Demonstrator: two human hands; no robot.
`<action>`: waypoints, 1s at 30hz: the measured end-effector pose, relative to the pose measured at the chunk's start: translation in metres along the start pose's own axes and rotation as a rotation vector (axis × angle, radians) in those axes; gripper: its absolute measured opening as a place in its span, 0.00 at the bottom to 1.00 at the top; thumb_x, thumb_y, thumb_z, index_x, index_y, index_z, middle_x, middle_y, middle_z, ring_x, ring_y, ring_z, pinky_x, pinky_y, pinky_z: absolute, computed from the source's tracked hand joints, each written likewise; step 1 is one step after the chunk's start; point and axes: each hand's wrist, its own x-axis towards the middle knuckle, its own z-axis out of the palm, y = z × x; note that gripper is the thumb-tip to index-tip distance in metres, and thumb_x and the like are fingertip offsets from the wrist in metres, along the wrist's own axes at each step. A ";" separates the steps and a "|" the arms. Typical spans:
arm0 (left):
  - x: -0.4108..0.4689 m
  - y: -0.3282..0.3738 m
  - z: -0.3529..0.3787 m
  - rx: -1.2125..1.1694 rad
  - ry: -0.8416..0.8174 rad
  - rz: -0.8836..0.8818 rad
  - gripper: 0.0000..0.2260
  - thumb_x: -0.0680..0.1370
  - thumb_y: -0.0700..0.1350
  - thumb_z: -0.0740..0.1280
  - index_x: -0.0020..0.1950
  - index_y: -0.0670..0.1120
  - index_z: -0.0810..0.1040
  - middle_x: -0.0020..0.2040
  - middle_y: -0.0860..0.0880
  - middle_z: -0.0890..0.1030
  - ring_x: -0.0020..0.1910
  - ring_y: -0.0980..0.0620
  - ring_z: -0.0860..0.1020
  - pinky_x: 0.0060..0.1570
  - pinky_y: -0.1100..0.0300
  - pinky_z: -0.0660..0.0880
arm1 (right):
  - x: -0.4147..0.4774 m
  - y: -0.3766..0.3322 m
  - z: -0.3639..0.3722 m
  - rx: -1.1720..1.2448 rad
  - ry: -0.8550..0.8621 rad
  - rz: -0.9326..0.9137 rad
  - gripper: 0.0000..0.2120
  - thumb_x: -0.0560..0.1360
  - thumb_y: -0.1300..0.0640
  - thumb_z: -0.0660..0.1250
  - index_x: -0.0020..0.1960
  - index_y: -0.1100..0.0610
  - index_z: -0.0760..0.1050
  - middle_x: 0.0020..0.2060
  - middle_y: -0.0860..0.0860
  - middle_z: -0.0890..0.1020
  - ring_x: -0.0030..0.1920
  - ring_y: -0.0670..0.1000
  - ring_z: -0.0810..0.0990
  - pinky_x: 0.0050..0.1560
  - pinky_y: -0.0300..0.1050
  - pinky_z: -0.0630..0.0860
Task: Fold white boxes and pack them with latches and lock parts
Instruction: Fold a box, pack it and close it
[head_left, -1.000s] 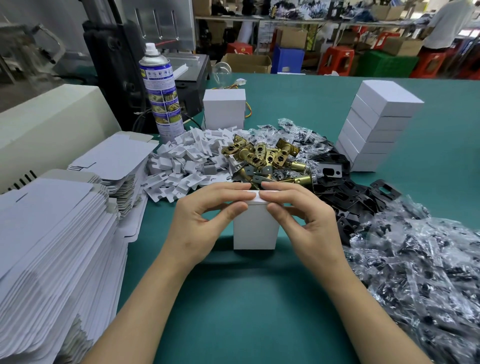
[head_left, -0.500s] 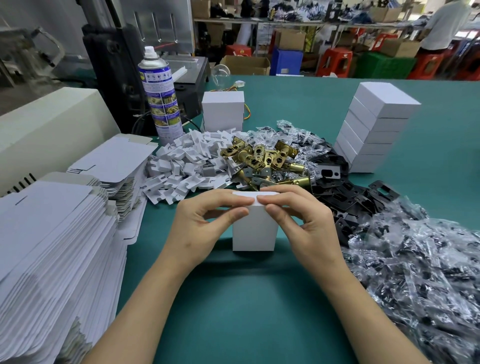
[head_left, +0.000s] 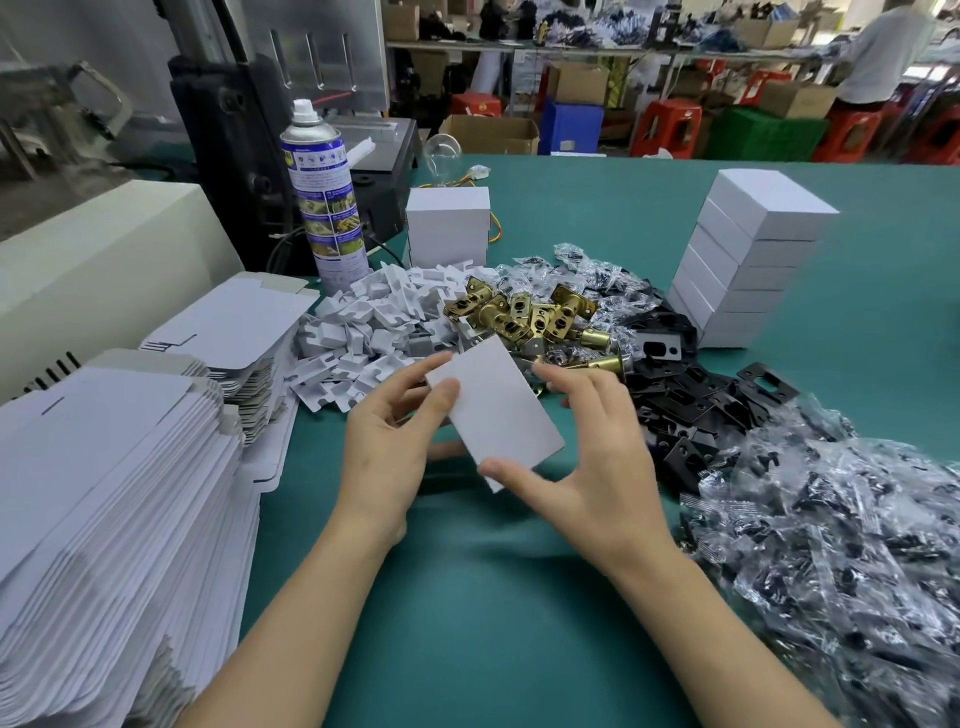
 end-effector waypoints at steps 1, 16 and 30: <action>0.000 -0.001 0.000 -0.015 0.023 -0.030 0.11 0.81 0.40 0.72 0.57 0.55 0.87 0.47 0.46 0.88 0.47 0.49 0.87 0.38 0.54 0.84 | -0.001 -0.005 0.002 -0.038 -0.042 0.008 0.43 0.65 0.31 0.74 0.72 0.53 0.72 0.62 0.49 0.74 0.64 0.50 0.73 0.65 0.48 0.72; 0.002 0.008 0.002 -0.278 0.076 -0.004 0.10 0.85 0.48 0.65 0.66 0.54 0.80 0.57 0.47 0.88 0.55 0.47 0.87 0.41 0.57 0.84 | 0.074 -0.056 -0.025 -0.238 -0.136 -0.034 0.32 0.72 0.49 0.77 0.73 0.51 0.71 0.60 0.55 0.72 0.63 0.56 0.69 0.63 0.49 0.67; 0.002 -0.002 -0.001 -0.093 -0.004 -0.024 0.06 0.87 0.44 0.62 0.62 0.46 0.76 0.54 0.49 0.88 0.54 0.49 0.87 0.44 0.56 0.84 | 0.301 -0.005 0.020 -0.155 -0.335 0.074 0.20 0.76 0.57 0.75 0.67 0.52 0.76 0.72 0.56 0.71 0.71 0.57 0.71 0.56 0.48 0.73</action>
